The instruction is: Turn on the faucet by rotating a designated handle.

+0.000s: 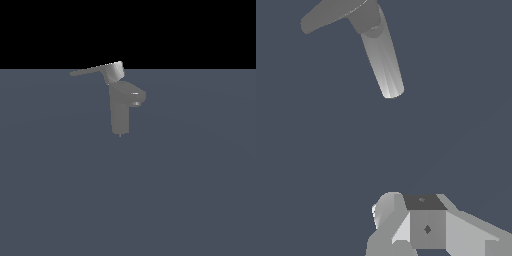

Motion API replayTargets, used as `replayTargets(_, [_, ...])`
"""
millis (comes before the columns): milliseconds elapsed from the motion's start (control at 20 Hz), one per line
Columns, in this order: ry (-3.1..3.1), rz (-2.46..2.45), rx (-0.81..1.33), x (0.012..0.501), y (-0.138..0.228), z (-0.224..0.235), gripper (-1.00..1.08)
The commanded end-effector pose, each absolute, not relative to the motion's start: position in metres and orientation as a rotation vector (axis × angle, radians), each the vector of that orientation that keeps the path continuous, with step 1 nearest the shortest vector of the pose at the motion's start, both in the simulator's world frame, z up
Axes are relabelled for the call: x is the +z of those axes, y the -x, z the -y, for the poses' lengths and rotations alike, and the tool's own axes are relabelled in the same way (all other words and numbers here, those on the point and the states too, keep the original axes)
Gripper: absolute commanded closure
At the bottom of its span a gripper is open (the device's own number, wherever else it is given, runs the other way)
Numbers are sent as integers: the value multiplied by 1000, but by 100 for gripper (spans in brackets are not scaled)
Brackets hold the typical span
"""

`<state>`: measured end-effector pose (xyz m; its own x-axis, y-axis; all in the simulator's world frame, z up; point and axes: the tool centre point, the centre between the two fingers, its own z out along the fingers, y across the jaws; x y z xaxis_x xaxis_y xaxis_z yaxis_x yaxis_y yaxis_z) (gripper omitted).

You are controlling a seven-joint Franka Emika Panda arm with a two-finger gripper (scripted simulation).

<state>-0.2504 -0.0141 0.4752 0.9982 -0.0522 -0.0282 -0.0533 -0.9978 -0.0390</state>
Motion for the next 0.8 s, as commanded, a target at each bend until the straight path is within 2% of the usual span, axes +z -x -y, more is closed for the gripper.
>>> replayTargets(0, [3100,-82,42,475,250,14,108])
replayTargets(750, [3106,-33,2,481,244,-7,108])
